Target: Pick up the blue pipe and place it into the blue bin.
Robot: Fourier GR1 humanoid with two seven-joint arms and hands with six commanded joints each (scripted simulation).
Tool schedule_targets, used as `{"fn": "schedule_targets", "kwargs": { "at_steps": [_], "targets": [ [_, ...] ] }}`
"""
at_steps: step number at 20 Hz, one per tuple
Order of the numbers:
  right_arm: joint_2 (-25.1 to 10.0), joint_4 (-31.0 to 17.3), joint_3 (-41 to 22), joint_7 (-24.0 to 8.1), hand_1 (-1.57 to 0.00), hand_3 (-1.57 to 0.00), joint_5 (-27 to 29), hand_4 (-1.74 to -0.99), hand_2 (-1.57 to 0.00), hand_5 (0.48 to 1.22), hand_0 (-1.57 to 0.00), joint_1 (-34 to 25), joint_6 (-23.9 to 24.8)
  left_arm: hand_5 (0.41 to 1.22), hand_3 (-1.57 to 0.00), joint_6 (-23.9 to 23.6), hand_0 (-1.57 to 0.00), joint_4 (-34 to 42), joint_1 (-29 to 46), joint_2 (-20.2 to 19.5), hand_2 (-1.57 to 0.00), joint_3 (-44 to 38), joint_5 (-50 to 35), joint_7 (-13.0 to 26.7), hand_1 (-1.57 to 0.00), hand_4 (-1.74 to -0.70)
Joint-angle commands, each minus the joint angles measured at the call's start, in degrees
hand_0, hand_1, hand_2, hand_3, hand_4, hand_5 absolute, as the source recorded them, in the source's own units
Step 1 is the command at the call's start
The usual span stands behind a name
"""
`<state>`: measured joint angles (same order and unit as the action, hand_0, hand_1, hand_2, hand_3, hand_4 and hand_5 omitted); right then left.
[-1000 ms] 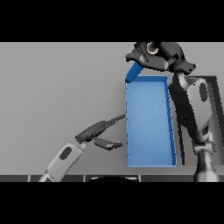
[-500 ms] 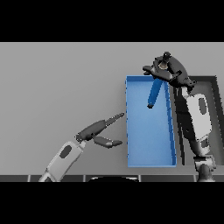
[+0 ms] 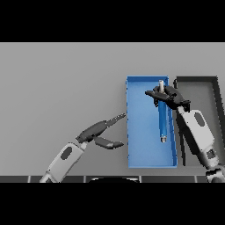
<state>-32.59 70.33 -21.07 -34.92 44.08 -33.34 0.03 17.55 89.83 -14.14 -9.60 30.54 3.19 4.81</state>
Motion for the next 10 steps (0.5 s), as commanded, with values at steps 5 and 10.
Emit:
{"fn": "schedule_targets", "kwargs": {
  "at_steps": [5,10],
  "targets": [
    [-7.41,-3.92,-18.81,-0.03,-0.48,-0.37,16.51,-1.285,-0.46,1.141,-0.53,-6.28,5.55,0.453,0.00,-0.25,0.00,0.66,0.05,0.14,0.00,-0.06,-0.23,1.33,0.00,-0.89],
    [-10.23,-2.74,-25.75,0.34,-0.16,-0.12,10.67,-1.149,-0.15,0.887,-0.17,-8.54,2.88,0.451,0.00,0.20,0.00,0.59,0.09,-0.31,0.00,-0.51,-0.83,0.40,0.00,-0.90]
  ]
}}
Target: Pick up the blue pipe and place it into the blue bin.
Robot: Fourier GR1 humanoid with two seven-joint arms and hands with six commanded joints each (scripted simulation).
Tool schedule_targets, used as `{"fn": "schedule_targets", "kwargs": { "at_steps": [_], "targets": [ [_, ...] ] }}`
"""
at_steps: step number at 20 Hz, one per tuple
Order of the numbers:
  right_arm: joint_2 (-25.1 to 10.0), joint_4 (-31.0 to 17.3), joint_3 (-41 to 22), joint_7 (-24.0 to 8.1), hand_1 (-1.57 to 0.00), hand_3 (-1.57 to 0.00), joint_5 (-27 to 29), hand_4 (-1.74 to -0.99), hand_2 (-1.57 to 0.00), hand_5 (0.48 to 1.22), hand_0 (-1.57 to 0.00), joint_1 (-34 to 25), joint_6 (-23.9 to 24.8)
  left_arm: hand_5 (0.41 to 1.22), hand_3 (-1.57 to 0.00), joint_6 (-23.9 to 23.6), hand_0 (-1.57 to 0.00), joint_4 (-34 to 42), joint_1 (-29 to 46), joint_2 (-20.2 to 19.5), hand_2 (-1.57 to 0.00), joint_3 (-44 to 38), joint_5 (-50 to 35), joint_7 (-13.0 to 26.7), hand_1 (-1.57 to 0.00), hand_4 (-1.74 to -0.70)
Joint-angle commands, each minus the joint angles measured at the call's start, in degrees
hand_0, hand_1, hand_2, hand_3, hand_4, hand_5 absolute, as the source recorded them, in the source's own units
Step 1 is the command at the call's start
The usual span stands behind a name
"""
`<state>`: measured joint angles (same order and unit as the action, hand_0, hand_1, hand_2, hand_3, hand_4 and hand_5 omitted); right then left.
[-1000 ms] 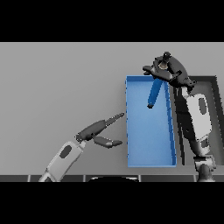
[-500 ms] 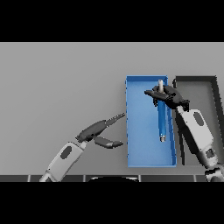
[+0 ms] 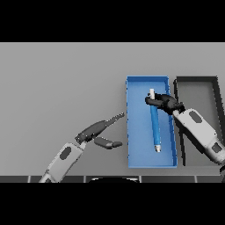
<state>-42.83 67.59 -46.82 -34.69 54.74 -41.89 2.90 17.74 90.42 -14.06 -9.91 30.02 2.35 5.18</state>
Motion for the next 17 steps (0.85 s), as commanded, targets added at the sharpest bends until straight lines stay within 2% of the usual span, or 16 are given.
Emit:
{"fn": "schedule_targets", "kwargs": {
  "at_steps": [1,3,5,6,7,9,14,17],
  "targets": [
    [0.61,-0.81,-1.21,1.16,-0.12,-0.10,-2.18,-1.131,-0.12,0.857,-0.14,-0.40,-0.47,0.450,0.00,-0.08,0.00,0.25,-0.32,0.07,0.00,0.05,0.11,0.18,0.00,-0.90],
    [1.01,-2.04,-2.06,2.80,-0.08,-0.06,-4.37,-1.126,-0.08,0.794,-0.09,-0.86,-0.56,0.453,0.00,-0.25,0.00,0.37,0.16,0.56,0.00,0.65,0.38,0.60,0.00,-0.90],
    [1.86,-3.26,-2.18,3.46,-0.05,-0.04,-4.98,-1.124,-0.05,0.738,-0.06,-0.93,0.38,0.457,0.00,0.07,0.00,-0.12,-0.53,0.30,0.00,-0.21,-0.38,1.19,0.00,-0.91],
    [1.99,-3.72,-2.54,2.61,-0.04,-0.03,-5.76,-1.124,-0.04,0.717,-0.04,-1.63,0.81,0.458,0.00,-0.36,0.00,-0.31,-0.57,0.89,0.00,0.03,-0.06,1.35,0.00,-0.91],
    [1.47,-2.94,-2.37,3.29,-0.03,-0.02,-5.55,-1.122,-0.03,0.705,-0.04,-1.04,0.89,0.459,0.00,-0.19,0.00,-0.44,-0.01,0.57,0.00,0.10,0.01,0.44,0.00,-0.91],
    [1.43,-3.14,-1.52,4.53,-0.02,-0.02,-4.61,-1.119,-0.02,0.695,-0.02,-0.84,0.44,0.462,0.00,-0.31,0.00,-1.24,-0.19,0.69,0.00,0.18,0.55,0.15,0.00,-0.92],
    [0.45,-2.66,-1.73,4.11,-0.01,-0.01,-4.64,-1.129,-0.01,0.673,-0.01,-0.69,-0.89,0.467,0.00,-0.23,0.00,-2.67,-0.54,1.70,0.00,0.27,0.35,-0.13,0.00,-0.92],
    [1.85,-3.51,-1.84,5.63,-0.01,-0.01,-4.64,-1.129,-0.01,0.677,-0.01,-0.47,-1.25,0.468,0.00,-0.66,0.00,-3.95,-0.94,2.52,0.00,0.49,1.02,-0.87,0.00,-0.92]
  ]
}}
